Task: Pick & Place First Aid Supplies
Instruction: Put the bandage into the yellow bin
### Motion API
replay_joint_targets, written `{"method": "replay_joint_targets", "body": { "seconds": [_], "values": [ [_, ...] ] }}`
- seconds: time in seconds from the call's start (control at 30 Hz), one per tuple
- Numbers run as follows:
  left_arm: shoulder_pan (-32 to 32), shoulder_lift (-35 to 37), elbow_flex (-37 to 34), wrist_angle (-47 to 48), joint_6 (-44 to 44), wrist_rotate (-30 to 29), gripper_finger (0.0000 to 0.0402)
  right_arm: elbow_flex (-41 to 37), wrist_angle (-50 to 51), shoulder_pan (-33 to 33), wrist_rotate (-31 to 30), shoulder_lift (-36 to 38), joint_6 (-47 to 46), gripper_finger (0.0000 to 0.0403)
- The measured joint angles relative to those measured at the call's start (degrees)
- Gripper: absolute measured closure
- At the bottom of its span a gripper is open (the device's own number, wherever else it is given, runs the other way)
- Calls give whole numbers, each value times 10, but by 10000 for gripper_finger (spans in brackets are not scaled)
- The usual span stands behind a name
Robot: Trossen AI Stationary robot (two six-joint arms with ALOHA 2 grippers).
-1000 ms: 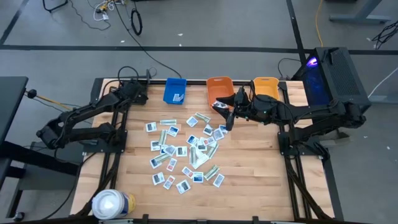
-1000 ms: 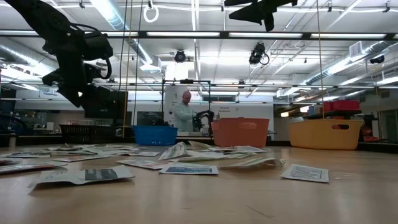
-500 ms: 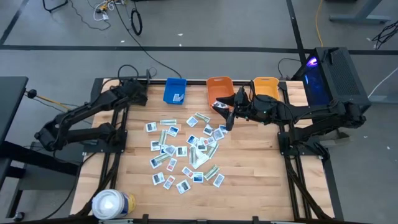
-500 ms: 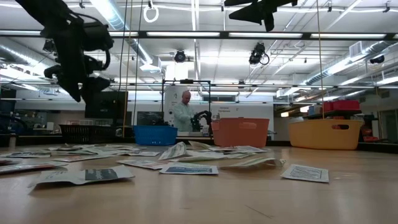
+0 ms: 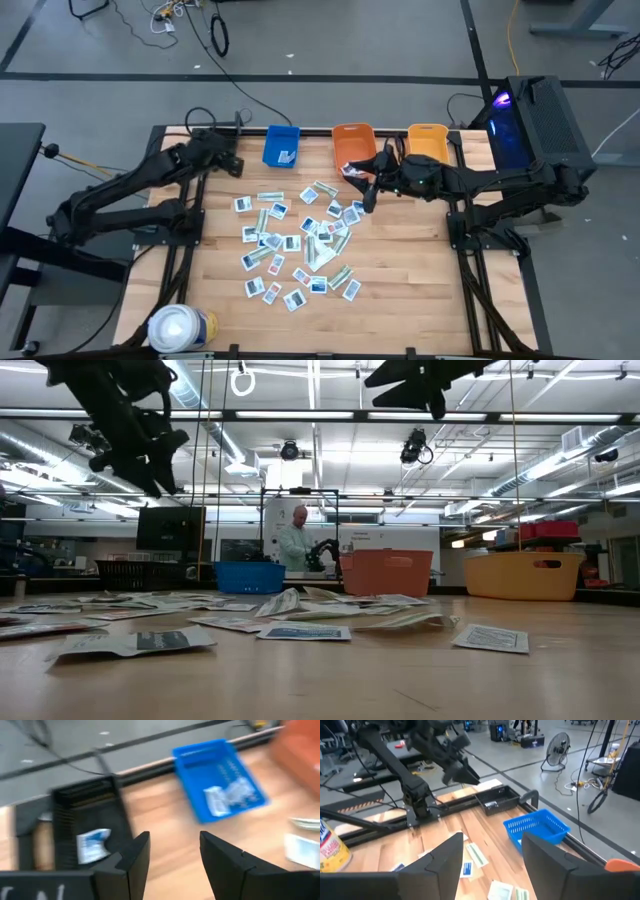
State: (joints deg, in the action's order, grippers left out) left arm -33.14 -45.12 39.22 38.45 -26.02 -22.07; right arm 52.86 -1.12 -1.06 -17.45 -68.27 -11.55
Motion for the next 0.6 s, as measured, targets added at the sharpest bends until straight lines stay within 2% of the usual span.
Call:
{"method": "replay_joint_targets", "body": {
  "seconds": [0.27, 0.6],
  "values": [
    [90, 17, 0, -87, -4, 72, 225, 0, 69, 0, 1, 0, 0, 200],
    [187, 12, 0, -121, -16, 74, 225, 0, 139, 0, 35, 0, -13, 200]
  ]
}}
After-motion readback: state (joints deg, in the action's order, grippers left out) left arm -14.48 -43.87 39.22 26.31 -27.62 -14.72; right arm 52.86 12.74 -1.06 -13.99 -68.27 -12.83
